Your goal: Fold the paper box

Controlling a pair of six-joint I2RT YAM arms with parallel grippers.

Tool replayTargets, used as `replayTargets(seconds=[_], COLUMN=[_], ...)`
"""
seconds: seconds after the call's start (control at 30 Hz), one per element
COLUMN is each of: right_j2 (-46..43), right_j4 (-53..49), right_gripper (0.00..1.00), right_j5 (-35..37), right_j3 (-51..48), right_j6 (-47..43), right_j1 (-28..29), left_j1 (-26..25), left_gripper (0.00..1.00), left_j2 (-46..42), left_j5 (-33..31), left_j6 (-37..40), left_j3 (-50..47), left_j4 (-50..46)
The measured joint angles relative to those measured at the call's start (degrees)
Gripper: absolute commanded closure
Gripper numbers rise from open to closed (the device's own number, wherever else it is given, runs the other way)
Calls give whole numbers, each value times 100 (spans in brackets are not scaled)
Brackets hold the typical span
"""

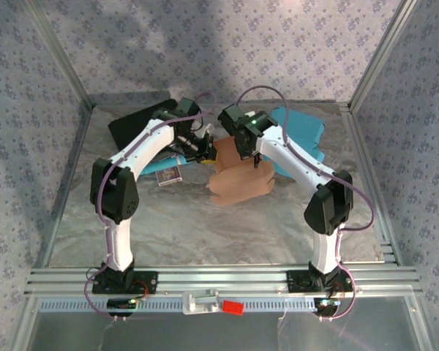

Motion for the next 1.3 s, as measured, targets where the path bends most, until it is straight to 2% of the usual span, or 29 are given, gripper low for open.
replayTargets(seconds=[0.07, 0.17, 0.23, 0.4, 0.43, 0.5, 0.53, 0.77, 0.9, 1.1, 1.3], right_j2=[0, 0, 0, 0, 0, 0, 0, 11, 11, 9, 9], right_j4=[-2, 2, -7, -28, -26, -31, -42, -22, 256, 916, 1440], right_gripper=[100, 87, 82, 77, 80, 96, 100, 100, 100, 100, 100], right_j5=[109, 175, 160, 57, 44, 22, 20, 28, 0, -378, -708], right_j3=[0, 0, 0, -31, -39, -39, -39, -118, -629, -1818, -2691], right_j6=[42, 74, 63, 83, 83, 87, 105, 225, 468, 927, 1335], right_j1=[35, 37, 17, -35, -48, -66, -70, -79, -63, 4, 144], left_j1=[0, -2, -4, -2, -2, -4, -4, -50, -179, -417, -619], left_gripper=[100, 100, 100, 100, 100, 100, 100, 100, 96, 96, 88], left_j2=[50, 85, 85, 85, 85, 85, 90, 162, 166, 166, 166], left_j5=[-7, -22, -42, -39, -39, -39, -39, -138, -457, -857, -1071], left_j6=[0, 2, 2, 7, 4, 7, 7, -7, -142, -450, -748], left_j3=[72, 149, 168, 240, 258, 269, 273, 330, 201, -837, -1836], left_j4=[-15, -13, -42, -90, -105, -107, -120, -111, -74, 520, 1318])
